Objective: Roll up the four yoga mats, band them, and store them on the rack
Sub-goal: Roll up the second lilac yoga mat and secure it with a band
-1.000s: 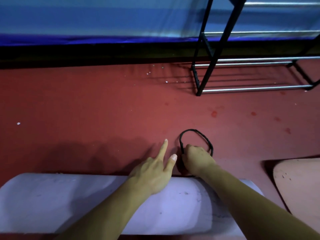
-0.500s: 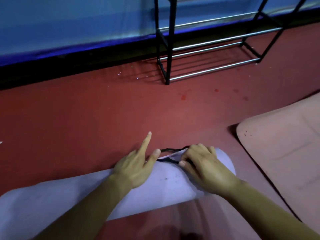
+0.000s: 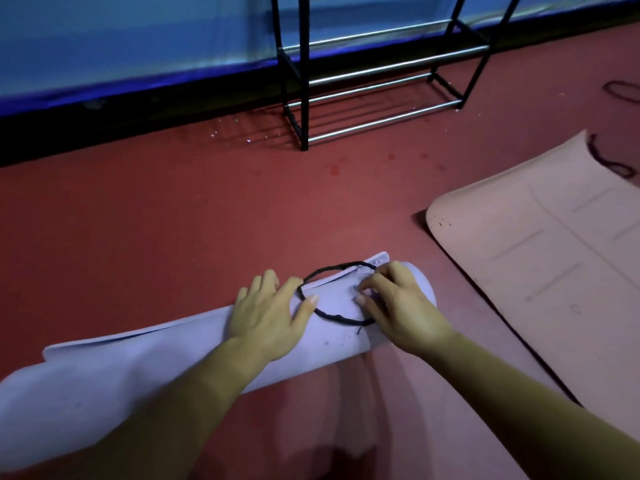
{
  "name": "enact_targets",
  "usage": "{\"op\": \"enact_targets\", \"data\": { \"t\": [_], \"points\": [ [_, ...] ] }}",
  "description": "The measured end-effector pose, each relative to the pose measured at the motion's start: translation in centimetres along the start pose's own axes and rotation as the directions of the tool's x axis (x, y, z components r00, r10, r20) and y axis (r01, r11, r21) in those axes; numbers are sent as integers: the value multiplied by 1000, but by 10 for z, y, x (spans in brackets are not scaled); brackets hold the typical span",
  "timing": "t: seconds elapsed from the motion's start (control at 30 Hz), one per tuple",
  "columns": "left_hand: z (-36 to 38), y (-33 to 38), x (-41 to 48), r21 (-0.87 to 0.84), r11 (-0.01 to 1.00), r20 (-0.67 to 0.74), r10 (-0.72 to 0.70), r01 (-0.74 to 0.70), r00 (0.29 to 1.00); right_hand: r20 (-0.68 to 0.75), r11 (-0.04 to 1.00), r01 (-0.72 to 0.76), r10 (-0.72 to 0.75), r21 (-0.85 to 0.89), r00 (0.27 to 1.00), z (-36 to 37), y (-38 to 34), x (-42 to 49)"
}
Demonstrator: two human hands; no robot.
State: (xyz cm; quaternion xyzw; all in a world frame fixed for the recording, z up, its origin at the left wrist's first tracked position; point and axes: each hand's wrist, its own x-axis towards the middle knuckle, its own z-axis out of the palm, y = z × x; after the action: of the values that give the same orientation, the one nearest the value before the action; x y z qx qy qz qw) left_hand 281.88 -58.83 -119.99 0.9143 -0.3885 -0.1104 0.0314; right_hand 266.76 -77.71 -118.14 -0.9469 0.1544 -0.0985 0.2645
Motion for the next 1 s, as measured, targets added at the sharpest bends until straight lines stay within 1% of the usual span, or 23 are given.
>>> {"op": "enact_targets", "data": {
  "t": [0.03,0.13,0.17,0.2,0.27,0.3,0.4,0.47,0.53,0.6,0.67,0.73,0.8,0.87,0.93,1.0],
  "points": [
    [4,0,-3,14,1000,-37,3,-3,999,-32,999,-40,39,-7,999,5,0,-3],
    [19,0,-7,34,998,-178,62,-57,982,-215,982,-163,139,-95,967,25,8,-16],
    [21,0,-8,61,996,-225,84,-73,971,-251,977,-183,151,-112,956,28,11,-21],
    [21,1,-9,83,993,-243,104,-86,964,-266,970,-214,176,-118,948,27,15,-25],
    [17,4,-13,105,988,-204,133,-114,970,-268,942,-319,282,-108,921,22,27,-35],
    [14,8,-18,102,987,-176,141,-124,974,-273,930,-359,327,-75,905,19,28,-41],
    [13,10,-22,48,973,-139,231,-227,963,-333,906,-421,412,49,848,26,20,-49],
    [9,10,-19,-7,953,-67,302,-303,951,-349,878,-456,476,142,807,31,17,-49],
    [1,8,-14,-36,936,-16,351,-351,936,-330,875,-443,483,193,811,31,20,-48],
    [-7,11,-7,-38,932,-5,360,-360,933,-329,904,-395,428,163,842,28,23,-50],
    [-10,20,1,13,934,-14,356,-356,934,-350,921,-375,387,106,853,29,24,-55],
    [-11,40,10,93,945,-34,317,-313,948,-364,920,-377,389,109,846,32,24,-62],
    [-10,64,22,129,957,-56,268,-259,962,-376,924,-360,381,126,845,36,27,-67],
    [-4,81,31,130,948,-74,303,-292,950,-391,932,-338,361,128,847,39,31,-71],
    [1,86,38,58,948,-34,316,-314,948,-386,935,-321,355,153,851,41,35,-72],
    [5,83,41,-137,954,56,275,-266,960,-371,936,-294,348,196,861,41,38,-71]
  ]
}}
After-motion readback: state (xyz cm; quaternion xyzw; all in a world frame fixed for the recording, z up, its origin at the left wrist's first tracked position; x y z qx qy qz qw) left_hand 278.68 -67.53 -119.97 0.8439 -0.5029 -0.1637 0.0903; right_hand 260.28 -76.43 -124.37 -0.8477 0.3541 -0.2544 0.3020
